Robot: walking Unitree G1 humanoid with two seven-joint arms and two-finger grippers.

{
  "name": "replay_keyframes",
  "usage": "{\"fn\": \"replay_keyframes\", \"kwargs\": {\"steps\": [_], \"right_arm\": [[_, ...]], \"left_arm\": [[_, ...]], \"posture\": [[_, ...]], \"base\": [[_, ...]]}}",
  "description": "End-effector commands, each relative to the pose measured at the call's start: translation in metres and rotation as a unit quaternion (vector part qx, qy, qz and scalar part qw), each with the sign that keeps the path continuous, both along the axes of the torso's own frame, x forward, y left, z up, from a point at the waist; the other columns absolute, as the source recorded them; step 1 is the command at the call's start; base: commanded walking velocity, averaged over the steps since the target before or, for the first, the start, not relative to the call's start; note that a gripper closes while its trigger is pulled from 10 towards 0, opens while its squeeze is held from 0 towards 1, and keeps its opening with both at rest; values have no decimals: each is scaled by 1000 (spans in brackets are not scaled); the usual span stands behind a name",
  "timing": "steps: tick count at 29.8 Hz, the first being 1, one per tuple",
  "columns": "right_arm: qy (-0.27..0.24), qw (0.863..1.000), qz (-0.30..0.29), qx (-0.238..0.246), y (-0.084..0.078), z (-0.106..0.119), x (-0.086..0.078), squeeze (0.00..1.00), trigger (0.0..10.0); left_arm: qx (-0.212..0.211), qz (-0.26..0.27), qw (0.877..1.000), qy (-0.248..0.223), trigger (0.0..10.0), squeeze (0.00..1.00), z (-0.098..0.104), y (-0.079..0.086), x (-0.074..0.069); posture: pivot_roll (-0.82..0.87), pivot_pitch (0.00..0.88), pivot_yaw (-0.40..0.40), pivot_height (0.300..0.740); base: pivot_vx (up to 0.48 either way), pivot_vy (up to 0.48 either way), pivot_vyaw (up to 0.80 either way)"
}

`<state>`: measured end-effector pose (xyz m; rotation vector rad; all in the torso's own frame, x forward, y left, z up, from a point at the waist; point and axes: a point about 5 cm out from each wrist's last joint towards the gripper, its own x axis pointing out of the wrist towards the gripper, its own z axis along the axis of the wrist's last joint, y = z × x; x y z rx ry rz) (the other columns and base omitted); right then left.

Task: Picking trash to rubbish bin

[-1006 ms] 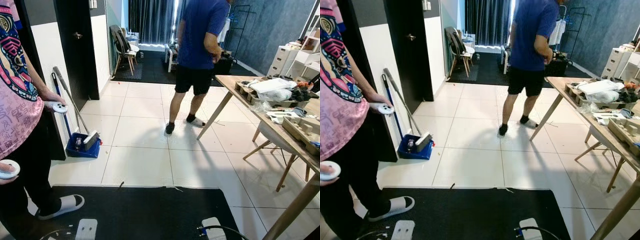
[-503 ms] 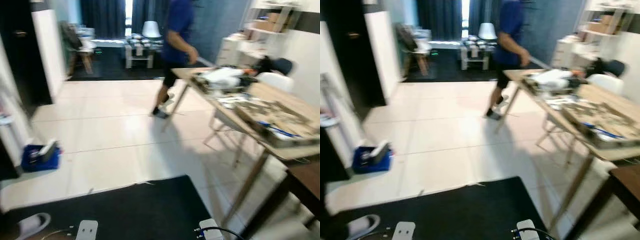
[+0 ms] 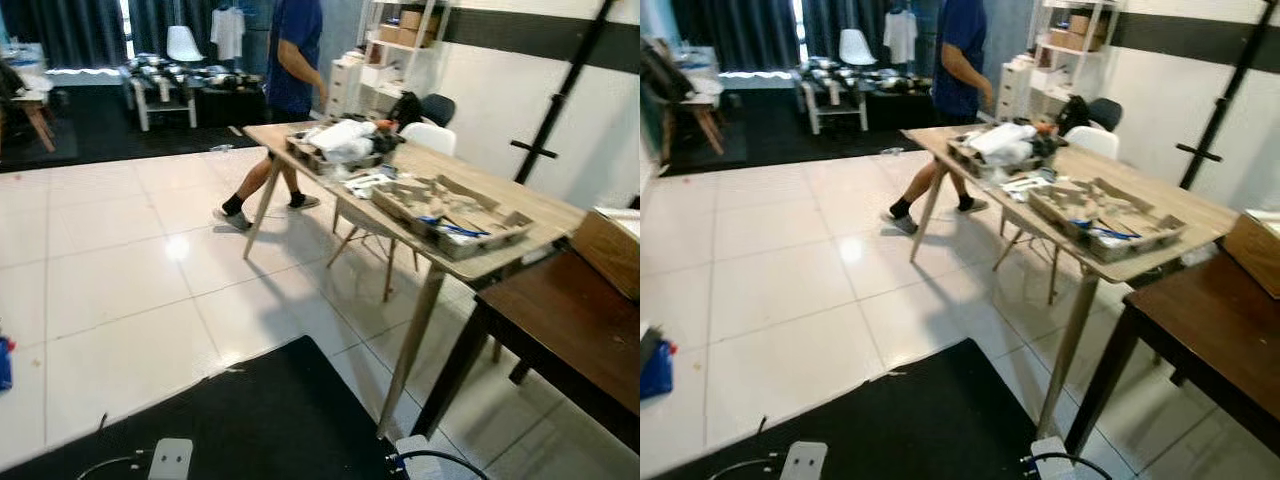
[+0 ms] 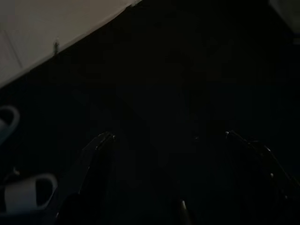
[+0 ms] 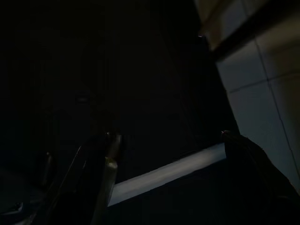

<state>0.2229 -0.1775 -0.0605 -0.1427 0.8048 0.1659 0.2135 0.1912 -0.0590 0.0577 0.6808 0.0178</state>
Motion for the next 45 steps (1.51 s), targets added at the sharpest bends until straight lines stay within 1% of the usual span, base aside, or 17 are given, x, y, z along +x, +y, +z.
{"fn": "replay_keyframes", "kwargs": {"steps": [1, 13, 23, 34, 37, 45], "right_arm": [[7, 1000, -8, -1, -3, -1, -2, 0, 10000], [21, 1000, -15, -4, -5, -4, -6, 0, 10000], [24, 999, -24, -8, -7, -5, -7, 0, 10000], [30, 999, -30, -8, -6, -7, -10, 0, 10000], [35, 999, -40, -9, -9, -8, -12, 0, 10000], [43, 998, -43, -17, -11, -9, -14, 0, 10000]], "left_arm": [[3, -5, 1000, 4, 10000, 0, -1, -1, -2], [2, -6, 1000, 0, 10000, 0, 1, 0, 1], [4, -10, 1000, -3, 10000, 0, 2, -1, 4], [5, -13, 1000, -1, 10000, 0, 1, -1, 3], [5, -15, 1000, -1, 10000, 0, 1, -2, 3], [5, -15, 1000, -2, 10000, 0, 2, -2, 4]], "posture": [[52, 5, -54, 740], [52, 8, -54, 740], [50, 11, -49, 740], [50, 15, -46, 740], [51, 14, -45, 740], [49, 16, -47, 740]], "base": [[0, 0, -800], [0, 0, -800], [0, 0, -800], [0, 0, -800], [0, 0, -800], [0, 0, -800]]}}
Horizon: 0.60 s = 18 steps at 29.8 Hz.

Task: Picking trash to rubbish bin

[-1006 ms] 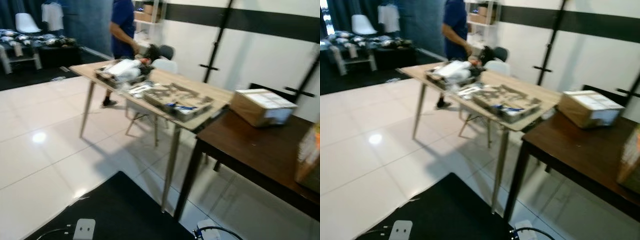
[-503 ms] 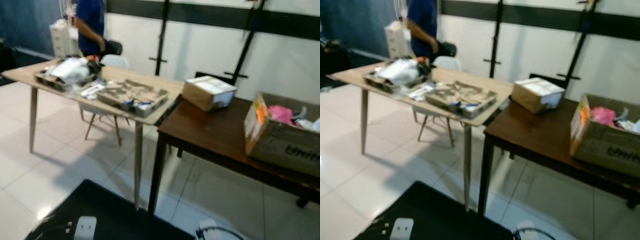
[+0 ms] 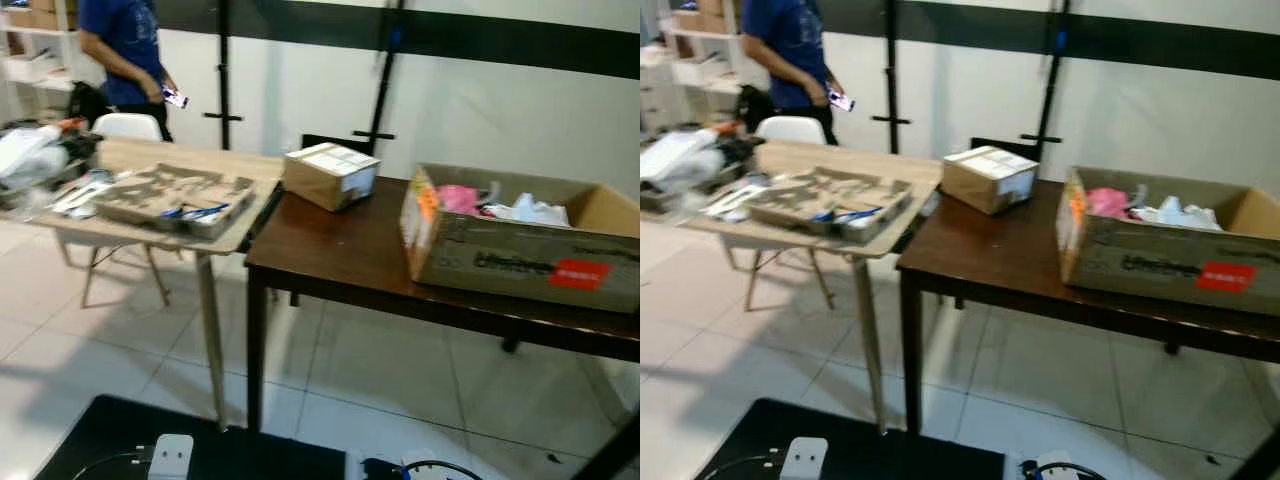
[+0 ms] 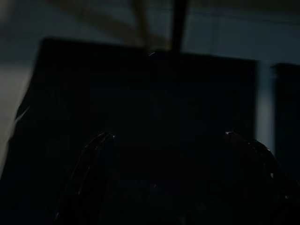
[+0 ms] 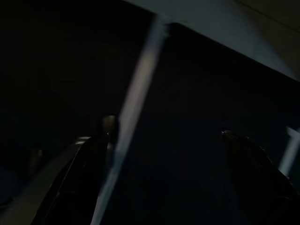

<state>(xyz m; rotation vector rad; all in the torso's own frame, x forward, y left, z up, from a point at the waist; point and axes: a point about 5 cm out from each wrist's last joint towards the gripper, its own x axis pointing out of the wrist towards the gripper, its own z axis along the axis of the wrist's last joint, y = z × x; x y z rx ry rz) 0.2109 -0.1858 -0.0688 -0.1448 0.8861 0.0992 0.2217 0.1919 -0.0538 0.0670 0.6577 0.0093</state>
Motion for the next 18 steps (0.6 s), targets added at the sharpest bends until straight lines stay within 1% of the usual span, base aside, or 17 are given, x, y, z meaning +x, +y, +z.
{"fn": "replay_keyframes", "kwargs": {"steps": [1, 18], "right_arm": [[5, 1000, -13, 0, -3, -1, -2, 0, 10000], [8, 1000, -27, 3, -2, -1, -1, 0, 10000]], "left_arm": [[2, -10, 1000, 9, 10000, 0, -3, -3, -4], [-4, -13, 1000, 4, 10000, 0, -1, -4, -2]], "posture": [[49, 16, -47, 740], [51, 17, -46, 740]], "base": [[0, 0, -800], [0, 0, -800]]}}
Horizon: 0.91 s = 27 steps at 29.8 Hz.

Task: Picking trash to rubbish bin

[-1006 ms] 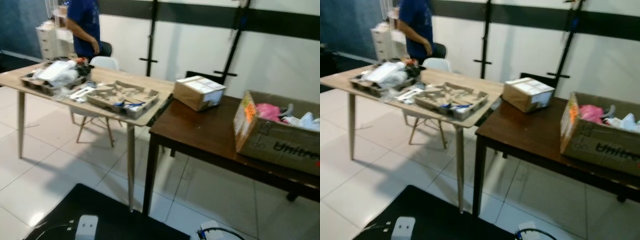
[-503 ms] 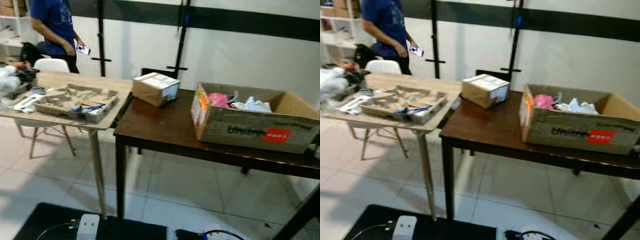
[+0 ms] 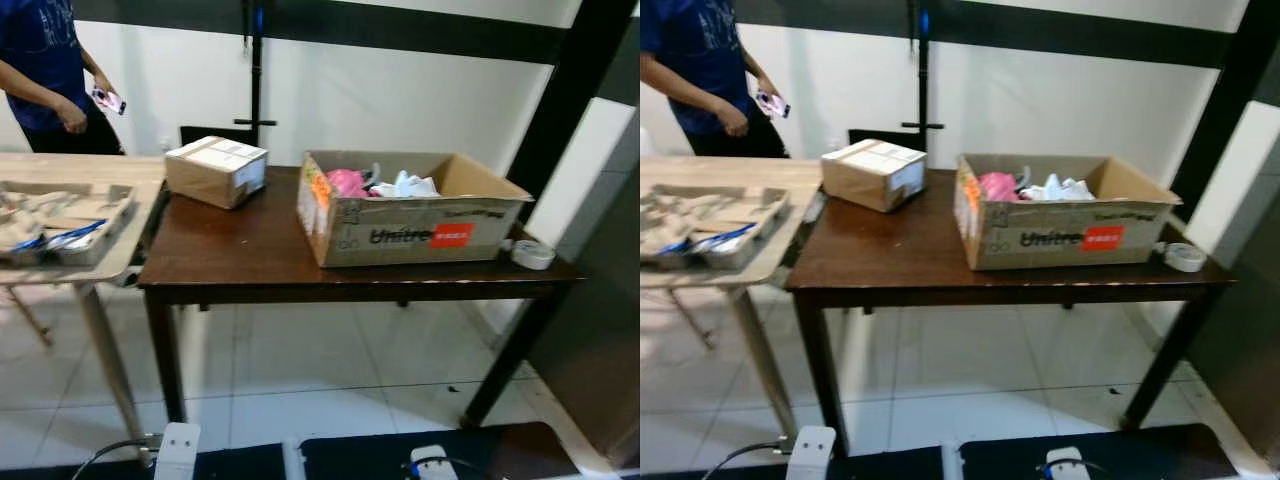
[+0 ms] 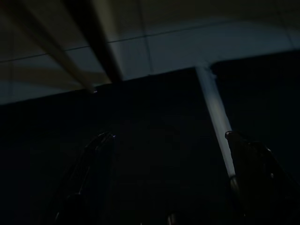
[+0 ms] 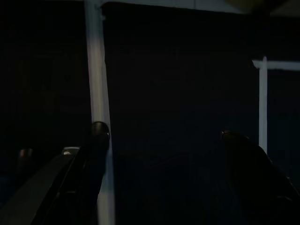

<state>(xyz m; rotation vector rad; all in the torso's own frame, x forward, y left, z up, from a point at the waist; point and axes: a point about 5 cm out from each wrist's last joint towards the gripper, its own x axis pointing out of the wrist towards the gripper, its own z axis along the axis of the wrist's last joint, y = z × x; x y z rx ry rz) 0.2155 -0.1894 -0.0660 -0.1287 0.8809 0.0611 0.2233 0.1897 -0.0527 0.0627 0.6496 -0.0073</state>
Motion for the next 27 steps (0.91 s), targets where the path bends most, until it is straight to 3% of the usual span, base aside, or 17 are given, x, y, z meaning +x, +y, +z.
{"fn": "replay_keyframes", "kwargs": {"steps": [1, 5, 27], "right_arm": [[12, 1000, -8, 4, 1, -4, -6, 0, 10000], [13, 1000, -15, 4, 0, -5, -7, 0, 10000], [16, 1000, -8, 7, 4, -7, -10, 0, 10000]], "left_arm": [[1, -6, 1000, 8, 10000, 0, -2, -1, -3], [2, -8, 1000, 8, 10000, 0, -2, -1, -3], [-14, 5, 1000, 4, 10000, 0, -2, -2, -2]], "posture": [[51, 17, -46, 740], [51, 17, -43, 740], [48, 43, -54, 740]], "base": [[0, 0, -800], [0, 0, -800], [0, 11, 0]]}}
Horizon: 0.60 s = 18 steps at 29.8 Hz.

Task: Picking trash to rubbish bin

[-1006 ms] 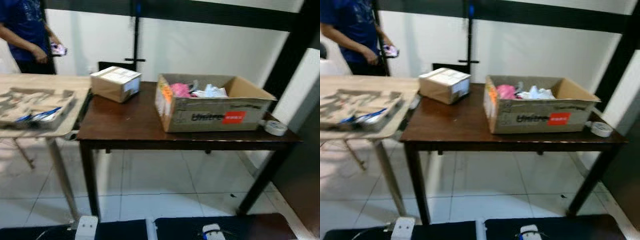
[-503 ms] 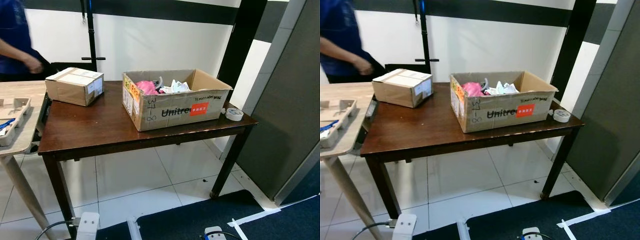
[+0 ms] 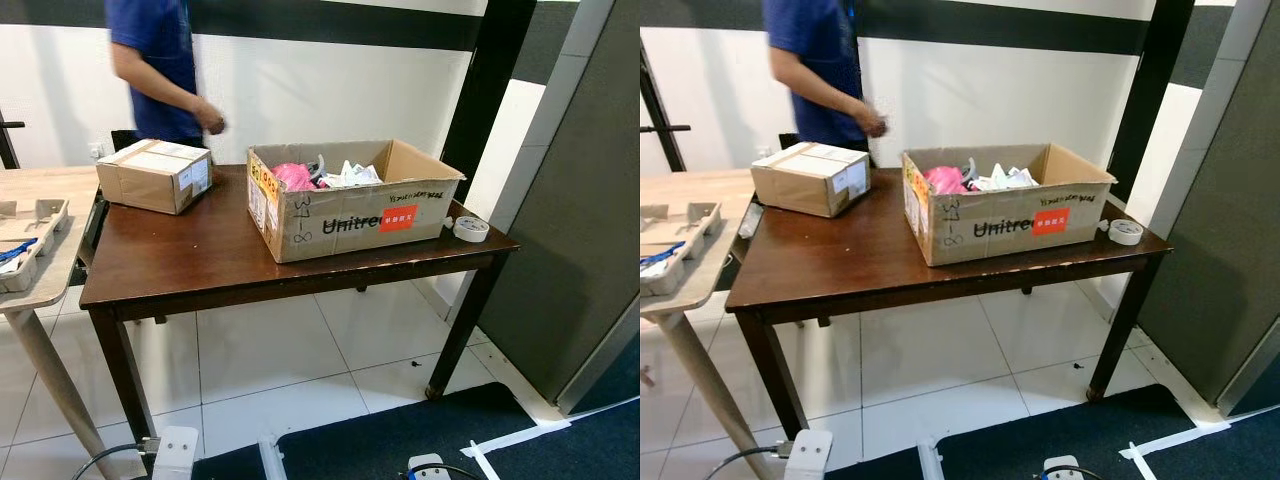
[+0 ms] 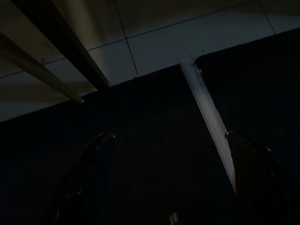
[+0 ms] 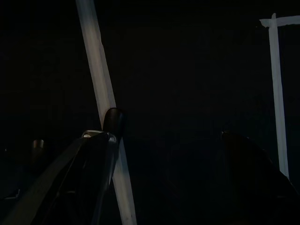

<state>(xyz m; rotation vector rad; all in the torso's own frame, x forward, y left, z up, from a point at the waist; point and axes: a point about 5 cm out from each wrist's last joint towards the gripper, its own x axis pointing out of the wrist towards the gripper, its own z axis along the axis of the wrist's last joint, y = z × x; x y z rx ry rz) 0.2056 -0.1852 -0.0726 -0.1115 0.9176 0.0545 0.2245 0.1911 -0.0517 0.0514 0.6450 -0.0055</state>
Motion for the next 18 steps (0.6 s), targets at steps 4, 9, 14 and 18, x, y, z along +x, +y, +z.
{"fn": "replay_keyframes", "kwargs": {"steps": [4, 9, 14, 18], "right_arm": [[-3, 1000, 2, 3, 1, 0, 1, 0, 10000], [-5, 1000, 4, 4, 2, 1, 2, 0, 10000], [-5, 1000, 5, 3, 2, 1, 2, 0, 10000], [-4, 1000, 5, 3, 2, 1, 2, 0, 10000]], "left_arm": [[-11, 4, 1000, 6, 10000, 0, -3, -4, -3], [-12, 4, 1000, 5, 10000, 0, -2, -4, -2], [-13, 3, 1000, 6, 10000, 0, -2, -4, -2], [-12, 2, 1000, 5, 10000, 0, -1, -4, -1]], "posture": [[50, 45, -56, 740], [50, 48, -53, 740], [49, 50, -53, 740], [49, 51, -52, 740]], "base": [[0, 282, 0], [0, 337, 0], [0, 337, 0], [0, 337, 0]]}}
